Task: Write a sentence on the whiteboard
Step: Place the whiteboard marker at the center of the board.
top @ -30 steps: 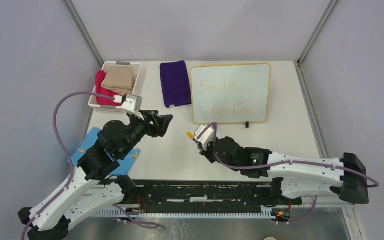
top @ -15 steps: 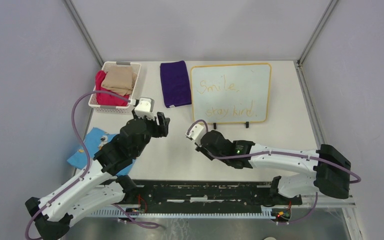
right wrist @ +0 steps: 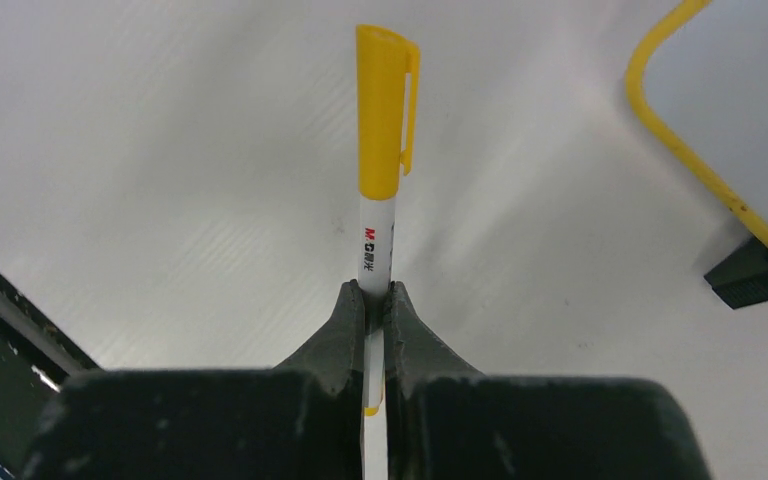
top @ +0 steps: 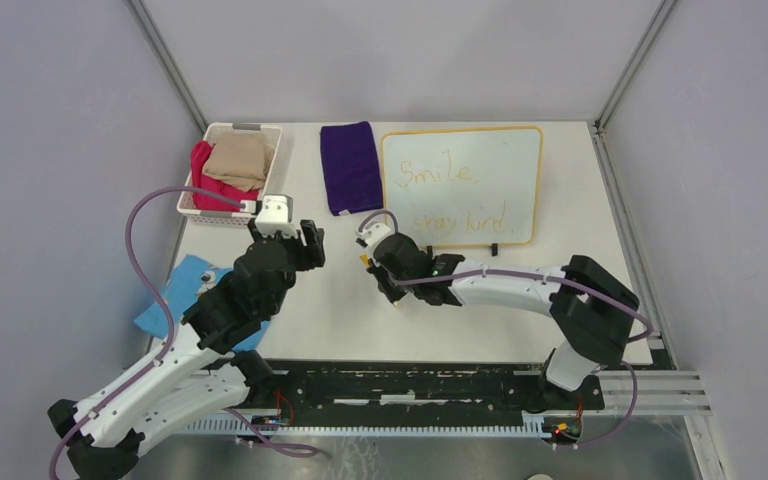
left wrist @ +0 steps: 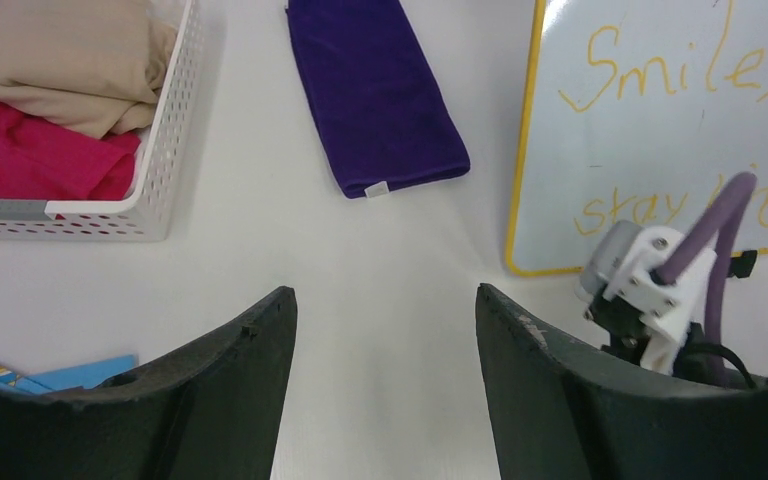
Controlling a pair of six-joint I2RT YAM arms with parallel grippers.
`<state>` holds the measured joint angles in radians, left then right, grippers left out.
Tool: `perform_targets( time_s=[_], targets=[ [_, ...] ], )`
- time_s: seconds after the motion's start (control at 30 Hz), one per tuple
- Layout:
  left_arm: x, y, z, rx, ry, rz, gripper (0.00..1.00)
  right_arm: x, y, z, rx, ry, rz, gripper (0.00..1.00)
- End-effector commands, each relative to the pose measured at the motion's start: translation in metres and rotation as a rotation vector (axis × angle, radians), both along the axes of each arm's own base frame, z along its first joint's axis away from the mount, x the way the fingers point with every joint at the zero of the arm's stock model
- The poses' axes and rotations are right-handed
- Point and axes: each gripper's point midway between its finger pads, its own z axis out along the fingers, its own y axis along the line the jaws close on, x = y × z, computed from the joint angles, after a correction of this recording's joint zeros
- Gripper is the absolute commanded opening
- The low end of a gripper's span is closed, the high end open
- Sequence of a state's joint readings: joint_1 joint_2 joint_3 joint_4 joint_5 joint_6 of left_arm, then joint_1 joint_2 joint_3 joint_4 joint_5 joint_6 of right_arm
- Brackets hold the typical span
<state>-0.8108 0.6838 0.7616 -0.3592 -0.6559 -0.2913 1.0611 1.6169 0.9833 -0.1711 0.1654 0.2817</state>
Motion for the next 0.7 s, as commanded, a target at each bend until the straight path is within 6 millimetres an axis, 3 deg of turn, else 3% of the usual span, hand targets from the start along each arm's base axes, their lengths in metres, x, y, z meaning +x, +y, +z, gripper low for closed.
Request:
perform_targets(
  time_s=[0.0,0.23,0.57,0.67],
  targets=[
    [0.003,0.009,0.013,-0.015,-0.044,0.049,0.72,0.019,0.044,0.022,0.167,0.061,-0.059,0.0],
    [0.003,0.005,0.011,-0.014,-0.036,0.029,0.71,0.038,0.068,0.01,0.218,0.142,-0.139,0.0],
    [0.004,0.001,0.008,-0.01,-0.024,0.015,0.71,0.054,0.082,-0.021,0.242,0.248,-0.201,0.0],
    [0.004,-0.001,0.007,-0.007,-0.021,0.009,0.71,0.055,0.08,-0.031,0.217,0.257,-0.205,0.06]
  ],
)
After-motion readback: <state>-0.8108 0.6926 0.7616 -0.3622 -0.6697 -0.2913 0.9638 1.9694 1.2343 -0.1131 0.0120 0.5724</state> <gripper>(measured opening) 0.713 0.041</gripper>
